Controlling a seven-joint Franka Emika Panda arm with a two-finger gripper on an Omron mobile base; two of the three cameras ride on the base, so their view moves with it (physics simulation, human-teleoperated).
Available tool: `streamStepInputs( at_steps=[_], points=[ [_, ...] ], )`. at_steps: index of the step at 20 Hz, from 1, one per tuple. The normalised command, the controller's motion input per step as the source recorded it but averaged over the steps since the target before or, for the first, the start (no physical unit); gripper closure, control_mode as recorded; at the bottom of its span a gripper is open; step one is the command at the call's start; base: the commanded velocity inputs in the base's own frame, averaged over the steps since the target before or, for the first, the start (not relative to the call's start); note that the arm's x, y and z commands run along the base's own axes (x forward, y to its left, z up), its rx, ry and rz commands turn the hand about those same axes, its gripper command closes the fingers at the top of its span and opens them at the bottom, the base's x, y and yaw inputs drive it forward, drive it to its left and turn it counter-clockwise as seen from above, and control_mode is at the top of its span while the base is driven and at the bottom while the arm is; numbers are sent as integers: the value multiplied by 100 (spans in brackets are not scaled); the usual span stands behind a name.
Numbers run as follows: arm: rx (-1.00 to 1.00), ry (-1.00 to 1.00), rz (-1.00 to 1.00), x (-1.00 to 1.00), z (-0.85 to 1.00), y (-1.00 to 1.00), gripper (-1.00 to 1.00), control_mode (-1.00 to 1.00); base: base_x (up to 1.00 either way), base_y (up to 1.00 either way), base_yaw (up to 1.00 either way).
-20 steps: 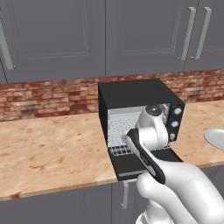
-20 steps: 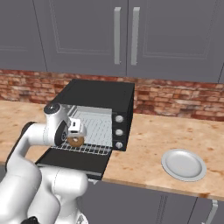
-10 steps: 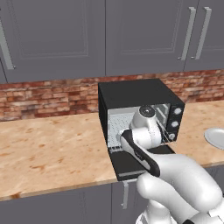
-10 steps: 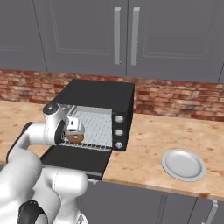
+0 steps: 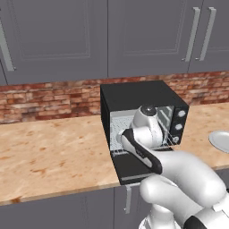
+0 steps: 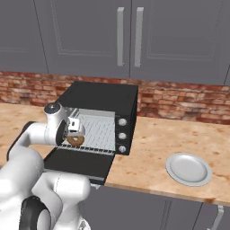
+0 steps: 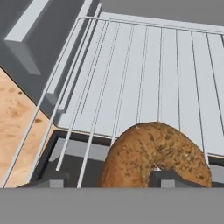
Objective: Pick up the bagel from the plate, place it on the toaster oven rack, close the door, and set the timer.
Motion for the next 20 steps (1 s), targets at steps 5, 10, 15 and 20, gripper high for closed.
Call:
streamStepInputs(
  at_steps=[5, 10, 15, 20],
  points=[
    [7, 0, 0, 0, 0, 8, -100, -100, 0, 0, 0],
    [8, 0, 0, -16, 23, 7, -100, -100, 0, 0, 0],
    [1, -2, 0, -99, 29, 0, -100, -100, 0, 0, 0],
    [-4, 3, 0, -81, 0, 0, -100, -100, 0, 0, 0]
  ],
)
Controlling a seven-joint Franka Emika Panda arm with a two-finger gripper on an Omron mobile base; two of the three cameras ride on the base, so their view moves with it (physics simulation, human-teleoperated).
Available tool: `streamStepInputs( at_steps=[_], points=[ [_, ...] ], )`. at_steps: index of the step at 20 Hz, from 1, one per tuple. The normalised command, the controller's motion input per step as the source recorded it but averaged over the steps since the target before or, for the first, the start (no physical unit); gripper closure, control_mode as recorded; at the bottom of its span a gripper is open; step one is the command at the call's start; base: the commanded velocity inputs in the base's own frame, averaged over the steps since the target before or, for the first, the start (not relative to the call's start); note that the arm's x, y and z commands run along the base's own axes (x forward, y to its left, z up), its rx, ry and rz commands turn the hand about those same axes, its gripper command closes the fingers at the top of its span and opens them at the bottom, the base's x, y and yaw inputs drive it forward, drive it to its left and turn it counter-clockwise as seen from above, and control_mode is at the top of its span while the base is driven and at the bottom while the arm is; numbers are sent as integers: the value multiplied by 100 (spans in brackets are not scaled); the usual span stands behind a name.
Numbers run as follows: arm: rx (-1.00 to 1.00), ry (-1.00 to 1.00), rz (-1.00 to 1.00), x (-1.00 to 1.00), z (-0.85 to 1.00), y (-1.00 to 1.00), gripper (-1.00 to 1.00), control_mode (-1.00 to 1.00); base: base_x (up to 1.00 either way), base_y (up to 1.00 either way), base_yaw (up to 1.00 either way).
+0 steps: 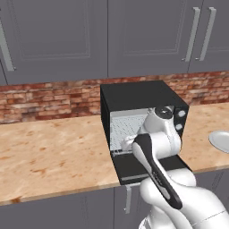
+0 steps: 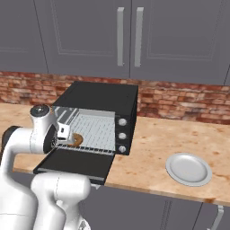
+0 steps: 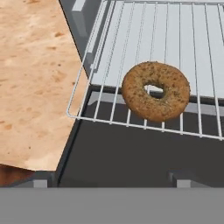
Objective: Pick up the bagel from the plate, place it on the toaster oven rack, close the door, and set the timer.
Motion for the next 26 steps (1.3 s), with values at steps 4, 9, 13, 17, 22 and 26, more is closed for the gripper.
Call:
streamStepInputs(
  at_steps=[4, 9, 13, 17, 22, 26],
  points=[
    [0, 2, -1, -10, -8, 0, -100, -100, 0, 0, 0],
    [0, 5, 0, 3, -20, 0, -100, -100, 0, 0, 0],
    [0, 12, -1, 11, -34, 0, -100, -100, 0, 0, 0],
    [0, 13, -2, 24, -40, 6, -100, -100, 0, 0, 0],
    [0, 6, -1, 21, -30, 4, -100, -100, 0, 0, 0],
    [0, 1, 0, 29, -17, 4, -100, -100, 0, 0, 0]
  ],
)
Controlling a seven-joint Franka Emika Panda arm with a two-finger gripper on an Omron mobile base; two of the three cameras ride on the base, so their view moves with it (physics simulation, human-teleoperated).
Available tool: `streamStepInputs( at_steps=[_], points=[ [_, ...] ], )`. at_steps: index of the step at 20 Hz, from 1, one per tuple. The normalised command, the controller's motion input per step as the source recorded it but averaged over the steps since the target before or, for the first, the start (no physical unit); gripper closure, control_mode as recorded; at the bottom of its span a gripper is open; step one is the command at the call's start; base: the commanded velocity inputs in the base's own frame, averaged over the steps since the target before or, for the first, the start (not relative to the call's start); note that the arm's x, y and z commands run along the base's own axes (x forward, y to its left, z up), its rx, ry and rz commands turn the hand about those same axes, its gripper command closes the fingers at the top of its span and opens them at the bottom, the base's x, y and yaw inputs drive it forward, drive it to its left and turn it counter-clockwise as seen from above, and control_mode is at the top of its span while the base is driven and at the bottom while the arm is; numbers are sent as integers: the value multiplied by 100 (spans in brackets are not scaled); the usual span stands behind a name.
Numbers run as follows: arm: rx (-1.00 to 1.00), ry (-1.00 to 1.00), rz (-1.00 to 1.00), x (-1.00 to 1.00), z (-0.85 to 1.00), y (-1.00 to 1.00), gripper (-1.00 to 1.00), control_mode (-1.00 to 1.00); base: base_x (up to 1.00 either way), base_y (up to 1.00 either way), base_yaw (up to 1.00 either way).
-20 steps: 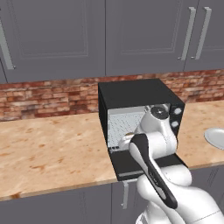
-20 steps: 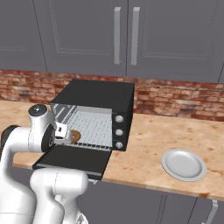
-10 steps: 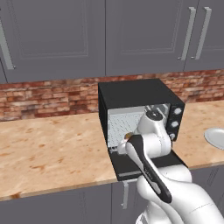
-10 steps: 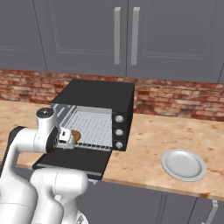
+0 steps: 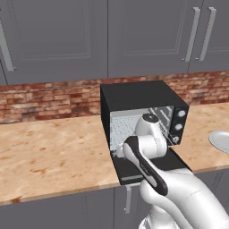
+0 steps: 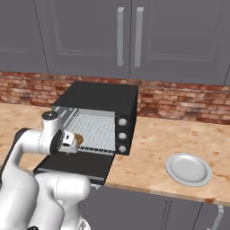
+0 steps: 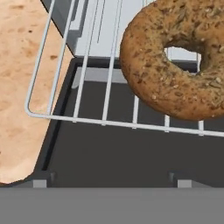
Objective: Pick up the bagel from the plate, place it on the toaster oven rack, close the door, and set the timer.
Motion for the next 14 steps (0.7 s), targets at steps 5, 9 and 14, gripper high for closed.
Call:
streamStepInputs(
  at_steps=[5, 9, 14],
  points=[
    [0, 1, 0, 36, -21, 3, -100, -100, 0, 0, 0],
    [0, 0, 0, 45, -16, 3, -100, -100, 0, 0, 0],
    [0, 0, 0, 49, -12, 3, -100, -100, 0, 0, 0]
  ],
)
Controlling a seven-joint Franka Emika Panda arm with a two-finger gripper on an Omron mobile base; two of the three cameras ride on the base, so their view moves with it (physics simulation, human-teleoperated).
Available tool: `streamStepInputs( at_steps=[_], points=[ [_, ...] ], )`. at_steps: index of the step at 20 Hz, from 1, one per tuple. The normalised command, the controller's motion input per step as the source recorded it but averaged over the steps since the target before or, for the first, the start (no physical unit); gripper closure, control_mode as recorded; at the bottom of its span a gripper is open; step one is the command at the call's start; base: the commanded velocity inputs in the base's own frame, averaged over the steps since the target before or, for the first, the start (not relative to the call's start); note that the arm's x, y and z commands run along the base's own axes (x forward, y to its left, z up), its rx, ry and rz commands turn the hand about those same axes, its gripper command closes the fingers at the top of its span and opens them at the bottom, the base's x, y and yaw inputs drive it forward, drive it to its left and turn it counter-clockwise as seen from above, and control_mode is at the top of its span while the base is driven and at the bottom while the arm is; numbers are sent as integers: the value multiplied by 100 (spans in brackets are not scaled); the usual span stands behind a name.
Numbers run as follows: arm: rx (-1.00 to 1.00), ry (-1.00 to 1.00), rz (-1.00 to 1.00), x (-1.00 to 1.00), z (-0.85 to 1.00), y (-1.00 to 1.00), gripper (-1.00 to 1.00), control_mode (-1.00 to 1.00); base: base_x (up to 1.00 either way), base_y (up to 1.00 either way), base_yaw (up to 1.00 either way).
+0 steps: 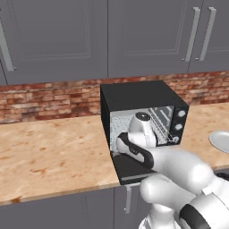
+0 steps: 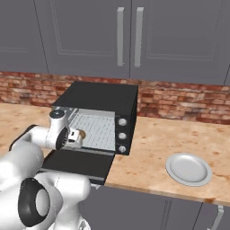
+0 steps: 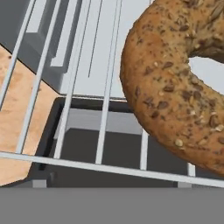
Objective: Pick up the bagel from the plate, place it on the toaster oven rack, close the door, and set the timer.
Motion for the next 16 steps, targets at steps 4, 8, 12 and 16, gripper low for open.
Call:
streamStepInputs(
  at_steps=[4, 8, 12, 16],
  points=[
    [0, -2, 0, 65, 3, 7, -100, -100, 0, 0, 0],
    [0, -8, 0, 68, 34, 9, -100, -100, 0, 0, 0],
    [0, -8, 0, 67, 47, 9, -100, -100, 0, 0, 0],
    [-1, -12, 0, -27, 51, 0, -100, -100, 0, 0, 0]
  ],
)
